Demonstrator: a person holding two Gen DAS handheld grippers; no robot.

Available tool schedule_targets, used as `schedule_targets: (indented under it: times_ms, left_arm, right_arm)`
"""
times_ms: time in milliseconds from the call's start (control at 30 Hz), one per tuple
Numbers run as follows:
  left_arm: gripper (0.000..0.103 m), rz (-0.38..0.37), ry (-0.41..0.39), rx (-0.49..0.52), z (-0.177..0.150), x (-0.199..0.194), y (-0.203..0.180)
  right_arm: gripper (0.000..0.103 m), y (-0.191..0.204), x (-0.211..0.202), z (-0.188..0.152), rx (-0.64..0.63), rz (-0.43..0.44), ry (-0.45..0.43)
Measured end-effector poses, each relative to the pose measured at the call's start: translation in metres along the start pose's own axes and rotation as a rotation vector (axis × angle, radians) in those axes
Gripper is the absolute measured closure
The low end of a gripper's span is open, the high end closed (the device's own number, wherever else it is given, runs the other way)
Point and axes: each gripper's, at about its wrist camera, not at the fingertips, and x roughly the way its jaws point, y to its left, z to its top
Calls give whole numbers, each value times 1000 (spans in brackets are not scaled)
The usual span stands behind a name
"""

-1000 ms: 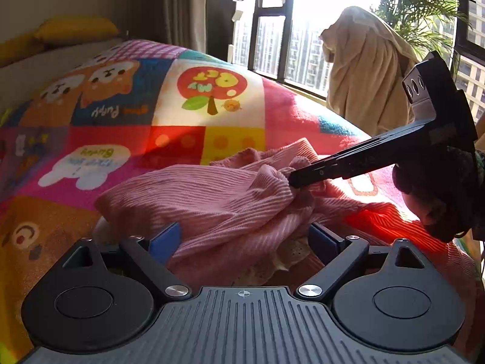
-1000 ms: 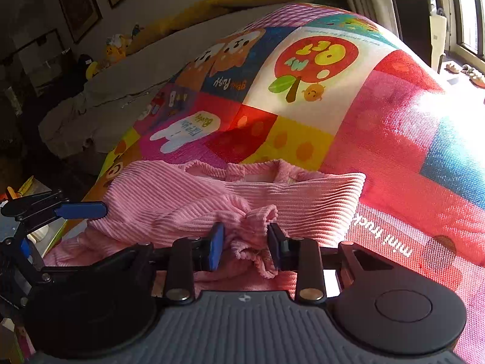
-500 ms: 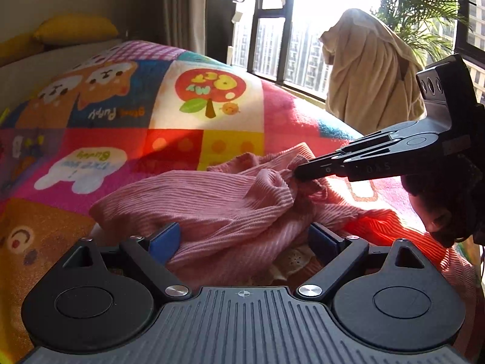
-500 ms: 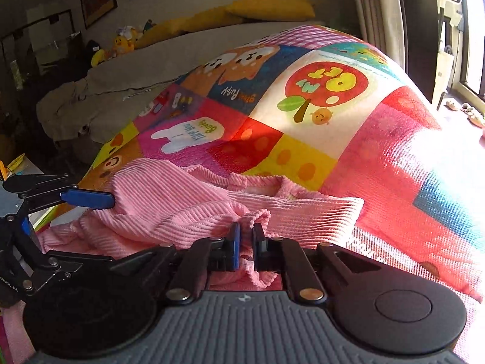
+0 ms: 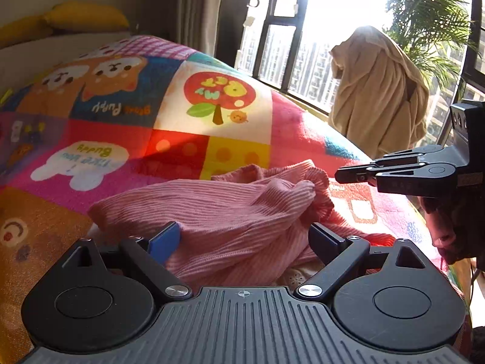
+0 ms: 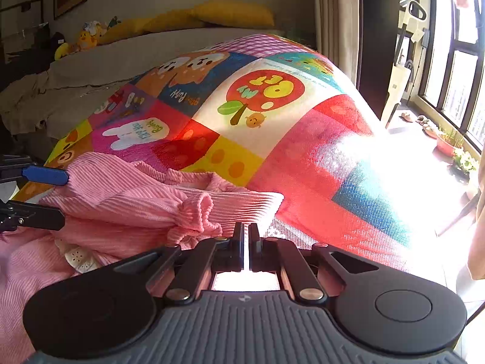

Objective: Fold clothes

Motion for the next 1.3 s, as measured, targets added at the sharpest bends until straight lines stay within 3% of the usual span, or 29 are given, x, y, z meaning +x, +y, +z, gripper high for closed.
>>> schedule_targets:
  times_ms: [67,100,133,200,233,300,367,400,433,500,600,733,867,933,1033,1200,1300]
  left_arm:
    - [8,-24,23,-12,0,8,0]
    - [8,-38,35,-17,-1,12,0]
    - [8,-53,47,-22,-1,16,-1]
    - [8,-87,71,-11,-6,20,-6]
    - [8,-101,83,0,-9,22,-10]
    - [8,-116,92,24,-14,23,-15]
    - [7,-117,89,48,-19,21,-18]
    - [7,-119,90,37,-19,22,-16]
    - [7,-121,91,26,-19,22,-15]
    - [7,-118,90,12,-17,23,-13]
    - [7,-116,74,8,-13,20,-14]
    - [7,-138,1,43,-2,1,-20]
    - [6,-108,-80,34,10,-12,-10]
    - [6,-82,-65,-37,13,-8,3]
    - [6,-67,-7,-157,10,4,27]
    - [5,-80,26,-245,9,18,46]
    - [5,-76,45,-310,9,30,56]
  right_arm:
    - [91,9,-6,9,1,65,-43]
    - [76,13,-6,13,6,95,-54]
    - [53,16,-3,16,12,121,-57]
    - [32,25,9,17,-5,133,-47]
    - [30,28,17,16,-16,121,-26]
    - [30,30,38,9,-18,86,44]
    - [30,24,54,-1,42,109,104]
    - [41,24,55,-4,56,131,103]
    - [58,26,52,-6,60,157,91]
    - [78,30,45,-8,56,203,60]
    - [83,44,20,0,-18,197,-33]
    - [83,33,-7,13,-15,145,-82]
    - [80,20,11,-3,6,58,34]
    - [70,16,21,-10,19,40,90]
    - [58,16,11,-4,8,37,26]
    - [55,16,-7,7,-9,30,-80]
    - [55,18,10,7,5,79,-36]
